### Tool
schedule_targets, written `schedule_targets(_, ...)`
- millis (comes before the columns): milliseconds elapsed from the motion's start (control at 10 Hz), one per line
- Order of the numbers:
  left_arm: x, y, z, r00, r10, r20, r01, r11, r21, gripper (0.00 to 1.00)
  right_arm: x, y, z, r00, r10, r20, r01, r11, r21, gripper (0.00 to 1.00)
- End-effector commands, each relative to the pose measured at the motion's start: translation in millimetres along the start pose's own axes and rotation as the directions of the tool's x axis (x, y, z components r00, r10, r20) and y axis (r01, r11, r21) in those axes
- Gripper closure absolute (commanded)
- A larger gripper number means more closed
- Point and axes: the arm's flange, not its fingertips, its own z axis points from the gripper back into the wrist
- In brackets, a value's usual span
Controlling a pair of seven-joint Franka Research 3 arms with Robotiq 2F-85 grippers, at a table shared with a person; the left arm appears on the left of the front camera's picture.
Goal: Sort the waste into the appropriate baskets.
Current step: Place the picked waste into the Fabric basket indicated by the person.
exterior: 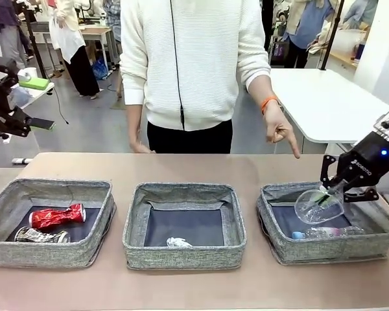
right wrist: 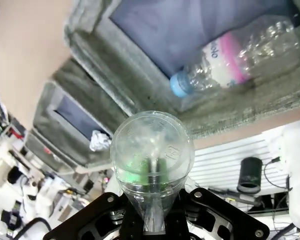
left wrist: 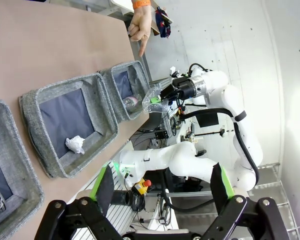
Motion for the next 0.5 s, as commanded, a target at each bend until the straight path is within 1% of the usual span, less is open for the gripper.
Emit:
schedule_targets(0, 0.0, -1.6, -0.4, 1.0, -0.02, 0.006, 0.02, 1.0, -0.023, 0.0, -7.2, -16.4, -21.1, 0.997, -0.072, 0.036, 0.07, 0.997, 0.033, 0.93)
schedule_targets(100, 0.0, -1.6, -0.4, 1.0, -0.02, 0.006, 0.02, 1.0, -0.023, 0.0, -4.8, -20.8, -21.0, 0.991, -0.12, 0.056, 0.118, 0.992, 0.038, 0.93)
schedule_targets(200, 0.0, -1.6, -0.4, 1.0, -0.02, 0.006, 0.02, 1.0, -0.023, 0.0, -3.5, -25.0, -19.2, 0.973, -0.209, 0.1, 0.206, 0.977, 0.047, 0.93)
schedule_targets(300, 0.0, -1.6, -0.4, 1.0, -0.02, 0.006, 0.02, 1.0, -0.023, 0.0, -3.8, -25.0, -18.8, 0.958, -0.257, 0.127, 0.258, 0.966, 0.009, 0.93)
schedule_targets(400, 0.0, -1.6, -0.4, 1.0, -0.02, 0.006, 0.02, 1.0, -0.023, 0.0, -4.3, -23.1, -18.7, 0.958, -0.257, 0.125, 0.26, 0.966, -0.011, 0.93)
